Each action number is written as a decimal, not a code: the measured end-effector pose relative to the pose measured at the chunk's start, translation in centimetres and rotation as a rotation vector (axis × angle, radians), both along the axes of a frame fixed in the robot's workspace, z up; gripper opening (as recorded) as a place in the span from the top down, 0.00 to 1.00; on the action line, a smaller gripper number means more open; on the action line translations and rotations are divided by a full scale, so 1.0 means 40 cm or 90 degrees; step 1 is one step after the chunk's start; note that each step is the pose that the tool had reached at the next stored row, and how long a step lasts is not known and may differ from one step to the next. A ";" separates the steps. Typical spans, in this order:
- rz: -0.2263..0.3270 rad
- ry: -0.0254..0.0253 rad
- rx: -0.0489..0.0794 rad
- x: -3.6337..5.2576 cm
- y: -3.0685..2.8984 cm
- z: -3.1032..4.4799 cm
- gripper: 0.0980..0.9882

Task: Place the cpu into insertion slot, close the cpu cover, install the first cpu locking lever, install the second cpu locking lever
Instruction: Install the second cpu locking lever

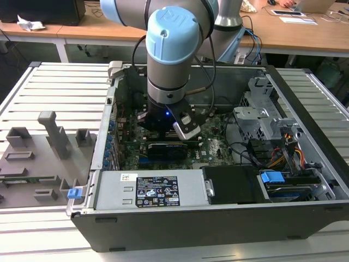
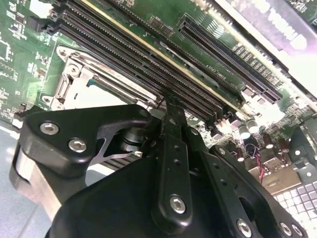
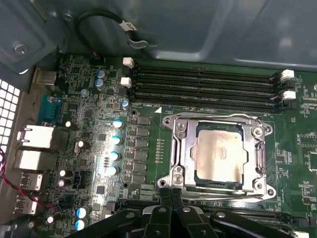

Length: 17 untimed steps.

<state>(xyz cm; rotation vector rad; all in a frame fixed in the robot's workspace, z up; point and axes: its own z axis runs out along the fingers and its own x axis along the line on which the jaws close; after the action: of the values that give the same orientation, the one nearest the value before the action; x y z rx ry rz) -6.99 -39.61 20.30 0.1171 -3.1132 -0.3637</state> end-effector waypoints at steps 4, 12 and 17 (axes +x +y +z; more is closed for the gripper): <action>0.000 0.0000 0.011 -0.001 0.000 -0.002 0.99; 0.001 -0.0001 0.027 -0.010 0.001 -0.015 0.99; 0.002 0.0000 0.029 -0.014 0.002 -0.019 0.99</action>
<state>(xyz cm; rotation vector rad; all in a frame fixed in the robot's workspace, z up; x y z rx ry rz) -7.56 -39.55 19.56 0.1212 -3.1053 -0.4345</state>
